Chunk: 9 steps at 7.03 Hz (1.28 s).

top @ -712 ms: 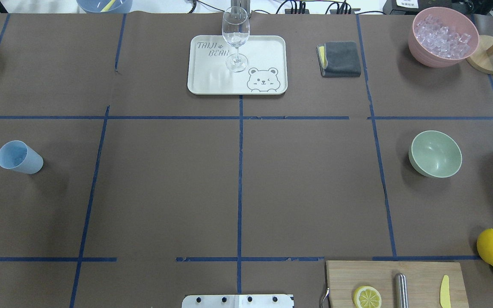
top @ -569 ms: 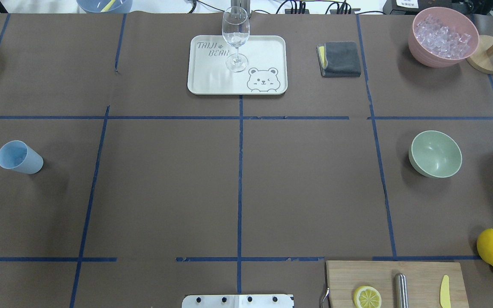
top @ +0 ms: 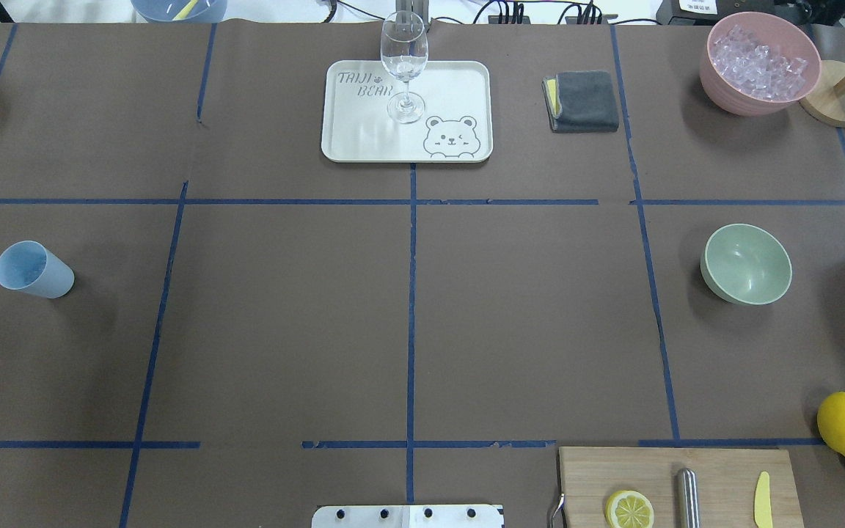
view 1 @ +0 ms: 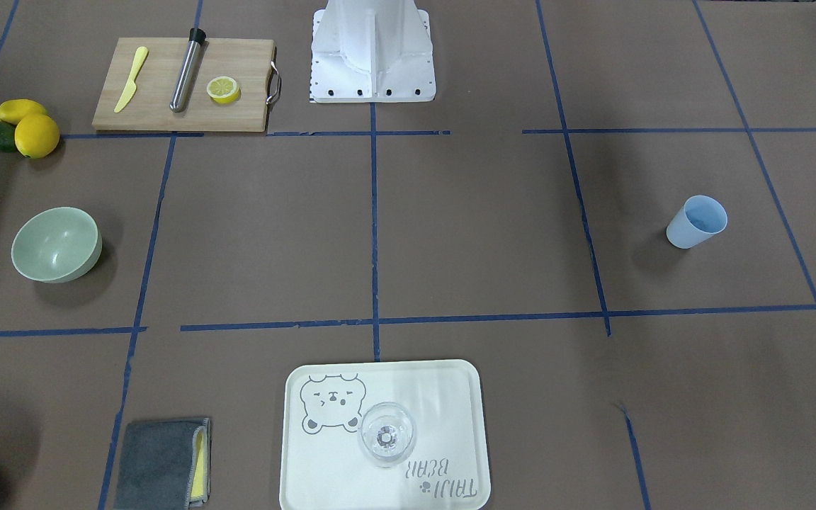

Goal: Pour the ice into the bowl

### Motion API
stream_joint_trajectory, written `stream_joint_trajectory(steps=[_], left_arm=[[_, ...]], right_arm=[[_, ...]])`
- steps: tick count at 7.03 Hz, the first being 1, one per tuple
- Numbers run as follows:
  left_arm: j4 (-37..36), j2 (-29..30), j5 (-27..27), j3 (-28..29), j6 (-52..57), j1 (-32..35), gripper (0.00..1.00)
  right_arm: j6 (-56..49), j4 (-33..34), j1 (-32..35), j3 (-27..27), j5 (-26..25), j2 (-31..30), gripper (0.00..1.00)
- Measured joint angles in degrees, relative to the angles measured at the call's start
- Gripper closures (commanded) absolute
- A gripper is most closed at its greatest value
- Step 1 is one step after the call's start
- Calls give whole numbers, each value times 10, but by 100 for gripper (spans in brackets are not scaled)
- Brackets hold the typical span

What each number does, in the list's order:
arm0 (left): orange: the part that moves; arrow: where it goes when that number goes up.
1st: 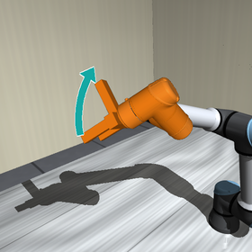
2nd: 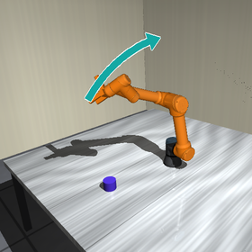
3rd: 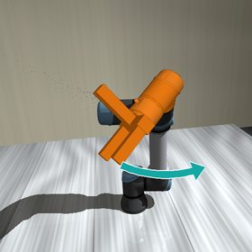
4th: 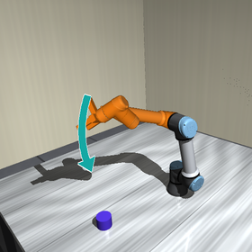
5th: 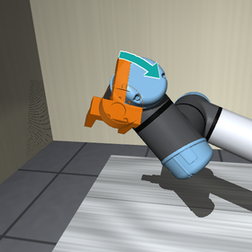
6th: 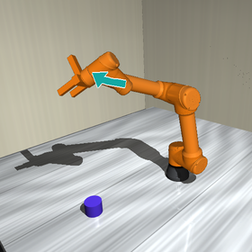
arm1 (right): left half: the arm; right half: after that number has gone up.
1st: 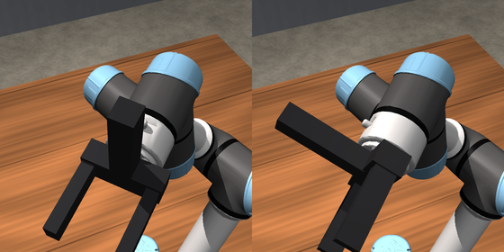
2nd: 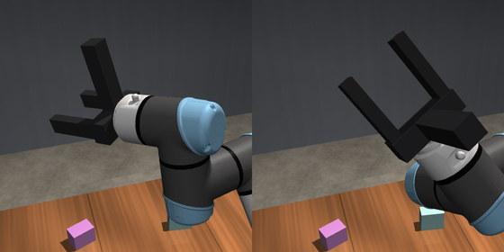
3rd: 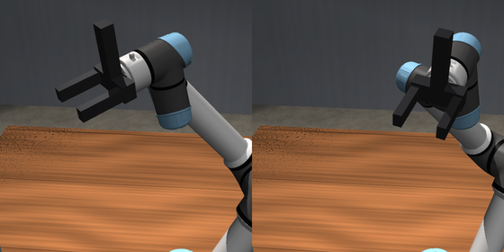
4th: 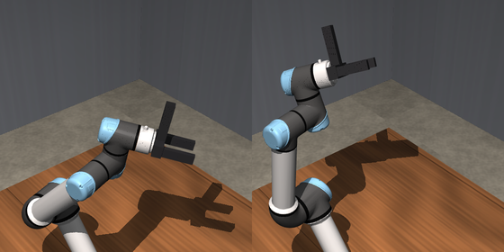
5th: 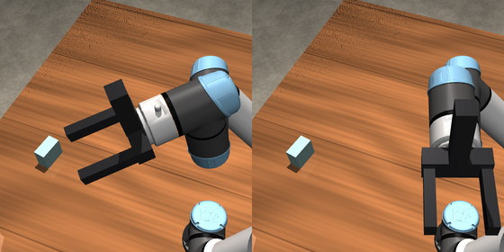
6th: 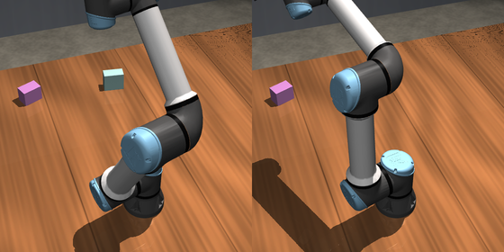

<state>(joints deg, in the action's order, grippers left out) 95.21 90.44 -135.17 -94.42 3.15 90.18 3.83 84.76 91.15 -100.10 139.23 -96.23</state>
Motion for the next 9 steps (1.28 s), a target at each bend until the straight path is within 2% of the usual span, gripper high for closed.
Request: stream_joint_trajectory(steps=[3,6,7,9], left_arm=[[55,3,-5,-46,-17,-3,0],[200,-27,3,-80,-151,-53,0],[258,-53,26,-99,-216,-82,0],[318,-107,97,-158,-303,-138,0]], right_arm=[[6,1,-6,15,26,3,0],[86,-3,-62,15,28,24,0],[136,-20,-87,12,25,34,0],[267,-109,-154,13,-1,41,0]])
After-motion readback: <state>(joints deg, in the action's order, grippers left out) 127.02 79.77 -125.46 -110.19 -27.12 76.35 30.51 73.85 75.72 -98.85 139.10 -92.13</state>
